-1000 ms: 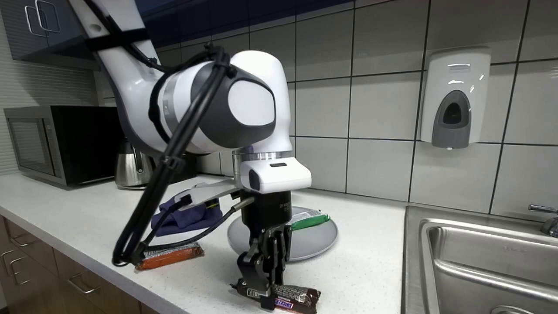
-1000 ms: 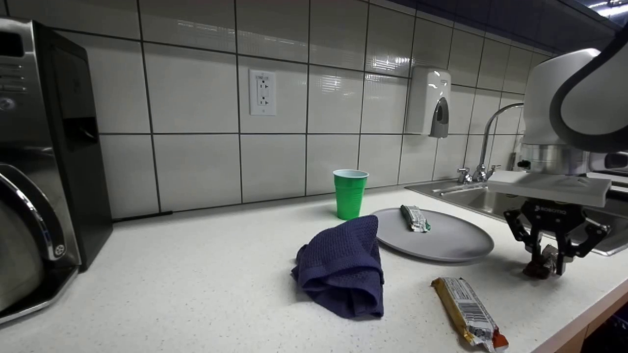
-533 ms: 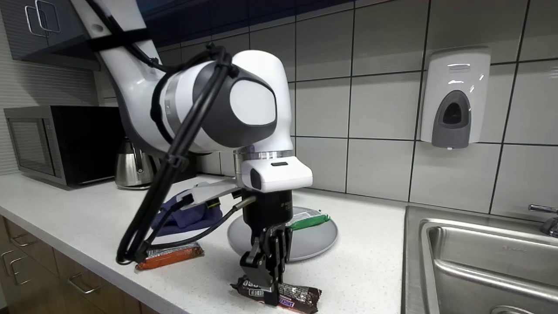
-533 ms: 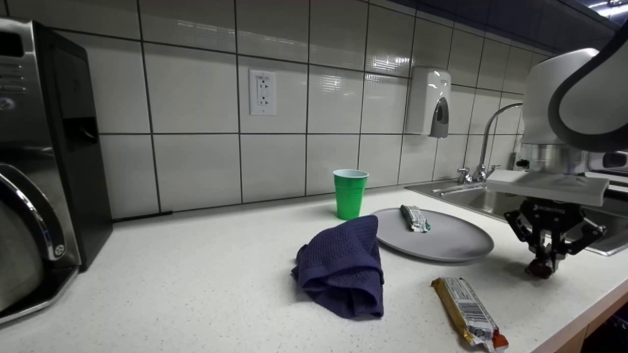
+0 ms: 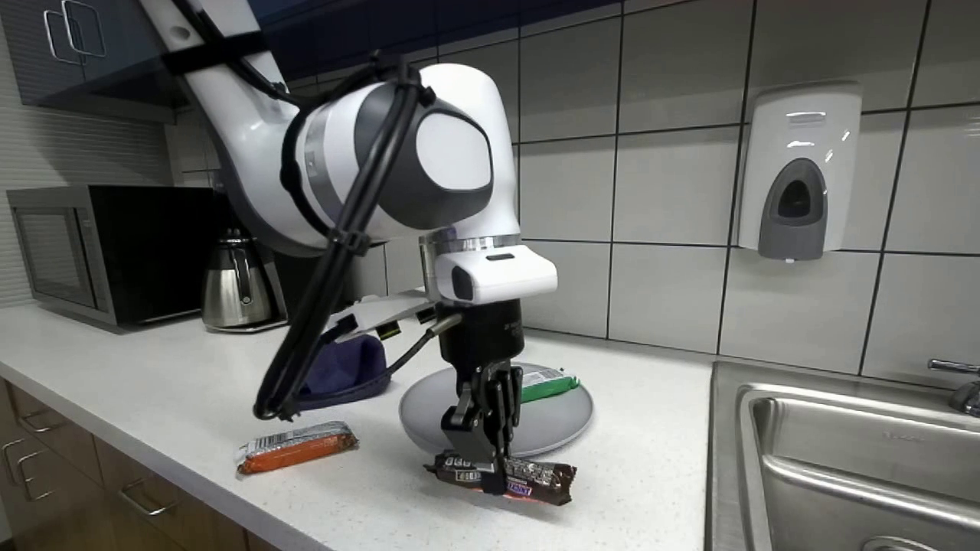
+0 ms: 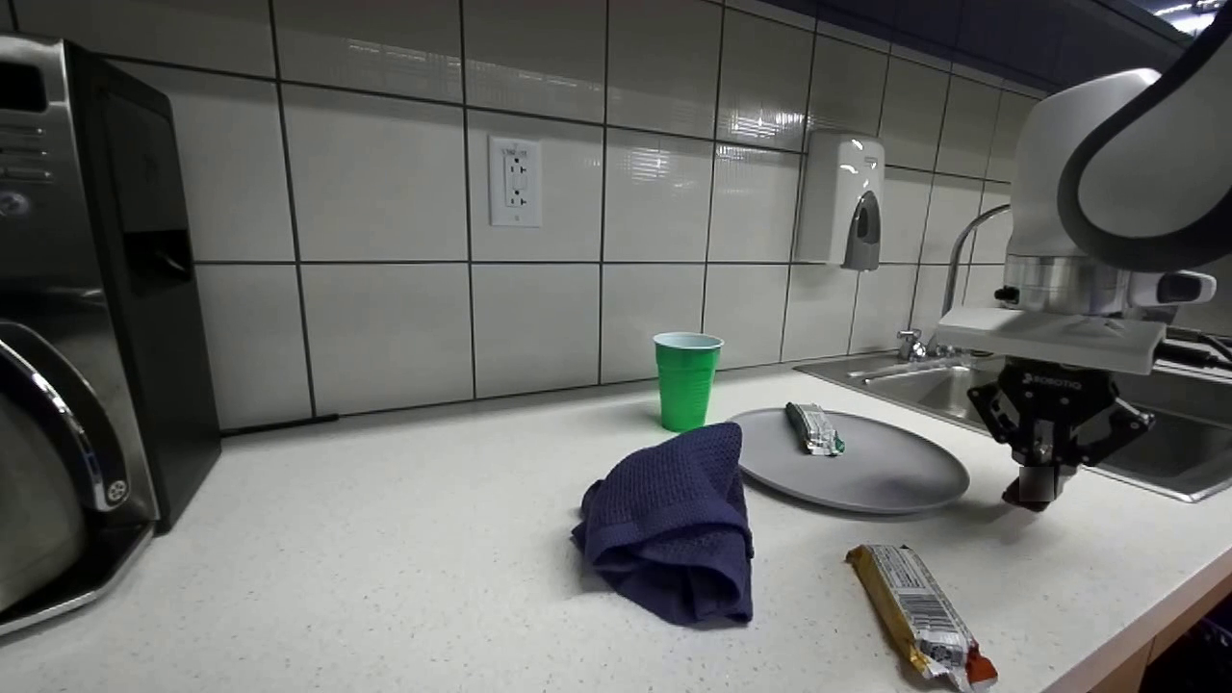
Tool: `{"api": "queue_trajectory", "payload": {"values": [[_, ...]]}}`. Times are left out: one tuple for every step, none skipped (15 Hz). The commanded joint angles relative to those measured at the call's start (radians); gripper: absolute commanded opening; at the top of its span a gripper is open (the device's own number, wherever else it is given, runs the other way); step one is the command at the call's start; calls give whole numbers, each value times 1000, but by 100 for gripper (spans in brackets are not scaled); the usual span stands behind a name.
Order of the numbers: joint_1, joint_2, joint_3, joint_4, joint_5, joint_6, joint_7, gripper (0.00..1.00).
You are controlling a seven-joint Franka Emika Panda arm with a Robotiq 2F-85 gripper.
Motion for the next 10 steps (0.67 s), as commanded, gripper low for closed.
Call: {"api": "queue_trajectory", "payload": {"values": [[6, -8, 20, 56, 13, -53, -34, 4], [8, 1, 23, 73, 9, -56, -40, 4], [11, 8, 27, 89, 5, -59, -50, 4], [14, 16, 31, 109, 0, -63, -61, 4], [19, 23, 33, 124, 0, -66, -76, 4], [23, 35, 37, 143, 1, -69, -99, 4], [28, 45, 40, 159, 0, -71, -118, 4], [34, 58, 40, 177, -5, -72, -138, 4], [39, 76, 41, 196, -5, -74, -164, 4], [44, 89, 39, 210, -6, -75, -188, 4]]}}
